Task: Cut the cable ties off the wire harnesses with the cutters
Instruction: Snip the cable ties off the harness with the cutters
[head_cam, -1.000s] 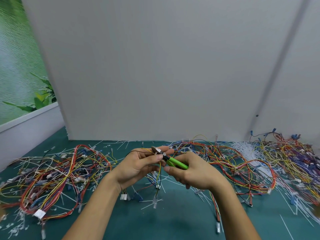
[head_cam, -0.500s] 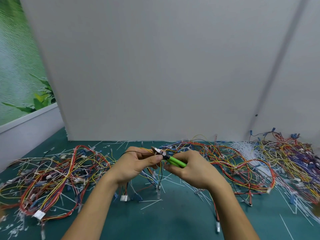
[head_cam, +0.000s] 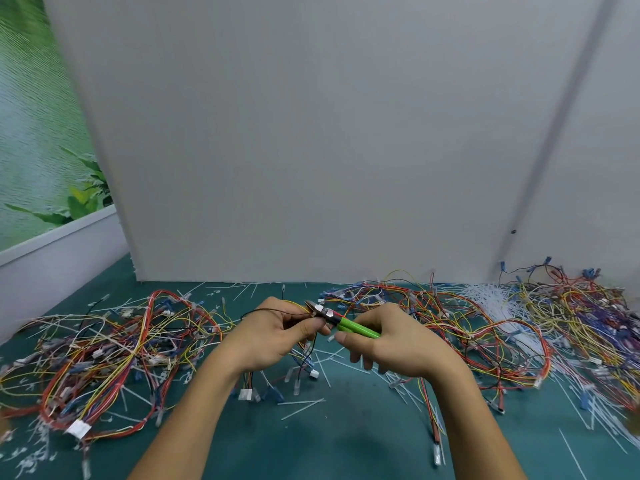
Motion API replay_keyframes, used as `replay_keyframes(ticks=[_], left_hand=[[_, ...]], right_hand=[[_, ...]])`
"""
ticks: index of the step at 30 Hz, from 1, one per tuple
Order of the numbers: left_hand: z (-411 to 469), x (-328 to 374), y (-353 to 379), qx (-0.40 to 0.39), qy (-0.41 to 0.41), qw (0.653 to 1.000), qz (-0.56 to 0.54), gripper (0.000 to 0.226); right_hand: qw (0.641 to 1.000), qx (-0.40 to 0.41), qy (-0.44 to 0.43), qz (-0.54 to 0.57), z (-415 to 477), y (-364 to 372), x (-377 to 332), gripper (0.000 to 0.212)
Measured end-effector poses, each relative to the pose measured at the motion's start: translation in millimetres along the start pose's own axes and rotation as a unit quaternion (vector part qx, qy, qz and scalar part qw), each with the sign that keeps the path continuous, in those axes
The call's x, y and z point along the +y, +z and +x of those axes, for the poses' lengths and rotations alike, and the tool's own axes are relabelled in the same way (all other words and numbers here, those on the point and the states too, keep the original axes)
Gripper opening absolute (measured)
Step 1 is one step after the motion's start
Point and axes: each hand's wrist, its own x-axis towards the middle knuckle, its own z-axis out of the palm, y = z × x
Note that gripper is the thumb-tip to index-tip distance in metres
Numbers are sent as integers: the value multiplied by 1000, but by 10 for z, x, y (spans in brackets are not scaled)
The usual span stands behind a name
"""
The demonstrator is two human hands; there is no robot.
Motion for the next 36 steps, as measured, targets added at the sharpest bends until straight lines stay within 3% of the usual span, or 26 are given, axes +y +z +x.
replay_keyframes(ticks=[5, 13, 26, 36], left_hand=[[7, 0, 21, 23, 0, 999, 49, 23], [-3, 53, 44, 44, 9, 998, 42, 27], [-14, 78, 57, 49, 19, 998, 43, 19], [-2, 36, 44, 31, -4, 998, 54, 22]], right_hand=[[1000, -9, -4, 4, 16, 24, -2, 31], [995, 29, -8, -91, 75, 75, 89, 47], [997, -56, -13, 51, 19, 43, 33, 30], [995, -81, -7, 54, -4, 26, 42, 33]])
